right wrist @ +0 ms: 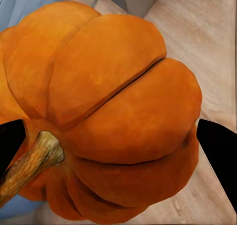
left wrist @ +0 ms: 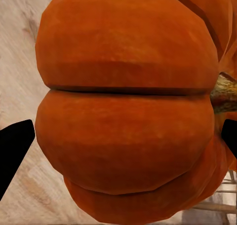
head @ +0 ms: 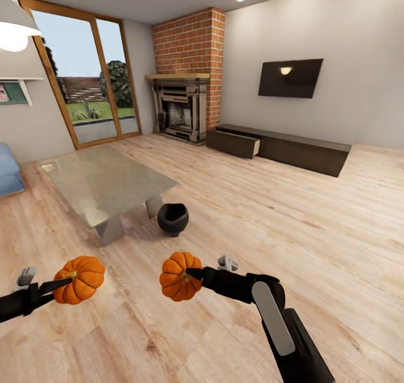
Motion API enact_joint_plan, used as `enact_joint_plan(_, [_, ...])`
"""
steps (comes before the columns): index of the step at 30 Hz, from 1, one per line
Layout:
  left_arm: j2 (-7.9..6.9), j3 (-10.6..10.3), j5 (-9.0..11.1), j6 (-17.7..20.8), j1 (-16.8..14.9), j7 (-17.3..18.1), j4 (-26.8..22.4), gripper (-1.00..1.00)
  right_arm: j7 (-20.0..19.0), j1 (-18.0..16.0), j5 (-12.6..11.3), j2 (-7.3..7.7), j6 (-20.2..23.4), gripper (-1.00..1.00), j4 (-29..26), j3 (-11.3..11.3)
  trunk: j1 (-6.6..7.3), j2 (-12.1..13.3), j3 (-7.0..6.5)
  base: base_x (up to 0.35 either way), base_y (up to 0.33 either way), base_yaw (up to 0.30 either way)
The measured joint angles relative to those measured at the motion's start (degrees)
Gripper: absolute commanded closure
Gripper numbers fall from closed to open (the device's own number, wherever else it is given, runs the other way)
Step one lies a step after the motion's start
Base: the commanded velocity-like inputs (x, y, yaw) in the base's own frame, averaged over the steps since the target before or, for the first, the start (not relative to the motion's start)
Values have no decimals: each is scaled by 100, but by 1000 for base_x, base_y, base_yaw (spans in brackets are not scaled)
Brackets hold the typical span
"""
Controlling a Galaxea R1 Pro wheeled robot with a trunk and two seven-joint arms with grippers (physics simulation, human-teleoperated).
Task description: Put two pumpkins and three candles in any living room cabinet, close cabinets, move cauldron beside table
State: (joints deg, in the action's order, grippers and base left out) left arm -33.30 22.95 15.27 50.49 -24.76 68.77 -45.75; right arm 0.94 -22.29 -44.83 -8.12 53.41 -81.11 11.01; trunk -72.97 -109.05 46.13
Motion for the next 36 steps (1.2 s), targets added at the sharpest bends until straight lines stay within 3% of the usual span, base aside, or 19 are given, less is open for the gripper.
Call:
enact_joint_plan(3, [67, -75, -26, -81, 1, -380, 1, 100, 17, -8, -8, 0, -10, 100, 75, 1, 0, 0, -20, 0, 0, -218])
enact_joint_plan(9, [375, -120, -2, -195, 2, -1536, -30, 100, 119, -59, 80, 5, -77, 100, 336, -2, 0, 0, -58, 0, 0, -169])
enact_joint_plan(13, [681, -128, 1, -299, -2, -2376, -55, 100, 738, -150, 204, 12, -402, 100, 670, -8, 0, 0, -76, 0, 0, -113])
enact_joint_plan(15, [925, -144, 34, -397, -4, -2845, -146, 100, 1119, -198, 173, -2, -468, 100, 754, 12, 0, 0, -84, 0, 0, -105])
enact_joint_plan(20, [1563, -543, 36, -524, -5, -4405, -543, 100, 1978, -226, 193, -75, -501, 100, 800, 71, 0, 0, -101, 0, 0, -98])
enact_joint_plan(25, [2427, -972, 98, -523, -4, -6156, -719, 100, 3202, -240, 242, -186, -715, 100, 995, 89, 0, 1, -116, 0, 0, -68])
enact_joint_plan(27, [2645, -1096, 77, -524, -5, -6554, -804, 100, 3534, -318, 259, -188, -887, 100, 1117, 94, 0, 0, -121, 0, 0, -16])
enact_joint_plan(30, [2983, -1335, 173, -493, -18, -6765, -941, 100, 3761, -521, 765, -186, -1070, 100, 1644, 96, 0, 1, -122, 0, 0, -4])
enact_joint_plan(31, [3128, -1387, 130, -479, -24, -6816, -1019, 100, 3783, -600, 893, -188, -1189, 100, 1886, 100, 0, 1, -123, 0, 0, -1])
enact_joint_plan(32, [3366, -1458, -20, -469, -31, -6954, -1096, 100, 3805, -743, 1188, -188, -1333, 100, 2266, 112, 0, 1, -123, 0, 0, 0])
enact_joint_plan(33, [3591, -1500, 142, -469, -38, -7190, -1164, 100, 3818, -881, 1459, -187, -1473, 100, 2637, 140, 0, 1, -123, 0, 0, 0])
enact_joint_plan(34, [3737, -1513, 151, -485, -65, -7540, -1210, 100, 3830, -986, 1629, -188, -1651, 100, 2951, 184, 0, 1, -124, 0, 0, 0])
enact_joint_plan(35, [3823, -1515, -24, -478, -79, -7803, -1233, 100, 3834, -1038, 1694, -188, -1767, 100, 3103, 218, 0, 1, -123, 0, 0, 0])
enact_joint_plan(36, [3972, -1519, -65, -494, -90, -8124, -1252, 100, 3840, -1084, 1787, -188, -1866, 100, 3232, 261, 0, 0, -123, 0, 0, 0])
